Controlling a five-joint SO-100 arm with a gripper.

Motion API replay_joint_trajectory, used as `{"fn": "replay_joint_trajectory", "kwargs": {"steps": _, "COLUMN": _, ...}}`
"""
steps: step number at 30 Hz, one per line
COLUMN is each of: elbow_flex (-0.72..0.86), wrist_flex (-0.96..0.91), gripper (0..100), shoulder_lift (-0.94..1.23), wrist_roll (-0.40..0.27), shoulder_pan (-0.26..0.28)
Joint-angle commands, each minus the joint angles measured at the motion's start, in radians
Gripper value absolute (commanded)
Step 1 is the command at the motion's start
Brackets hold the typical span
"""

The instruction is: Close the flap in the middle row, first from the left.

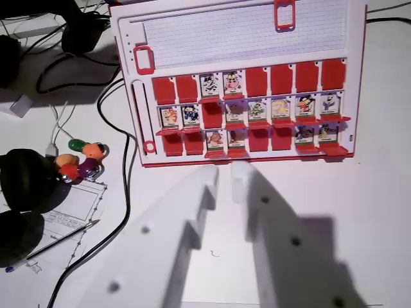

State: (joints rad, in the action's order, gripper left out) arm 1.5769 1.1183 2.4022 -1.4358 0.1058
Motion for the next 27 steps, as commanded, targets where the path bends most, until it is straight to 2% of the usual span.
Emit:
{"fn": "replay_joint_trajectory", "kwargs": {"steps": 1, "elbow_flex": -0.117, "wrist_flex": 0.005, "gripper": 2, "shoulder_lift": -0.018, "wrist_roll": 0.009, "shoulder_pan": 0.008}}
{"fn": "replay_joint_trajectory", "kwargs": {"steps": 6, "elbow_flex": -0.184, "wrist_flex": 0.048, "gripper": 2, "shoulder_lift": -0.078, "wrist_roll": 0.025, "shoulder_pan": 0.020}}
{"fn": "replay_joint_trajectory", "kwargs": {"steps": 27, "elbow_flex": -0.598, "wrist_flex": 0.265, "gripper": 2, "shoulder_lift": -0.548, "wrist_roll": 0.192, "shoulder_pan": 0.127}}
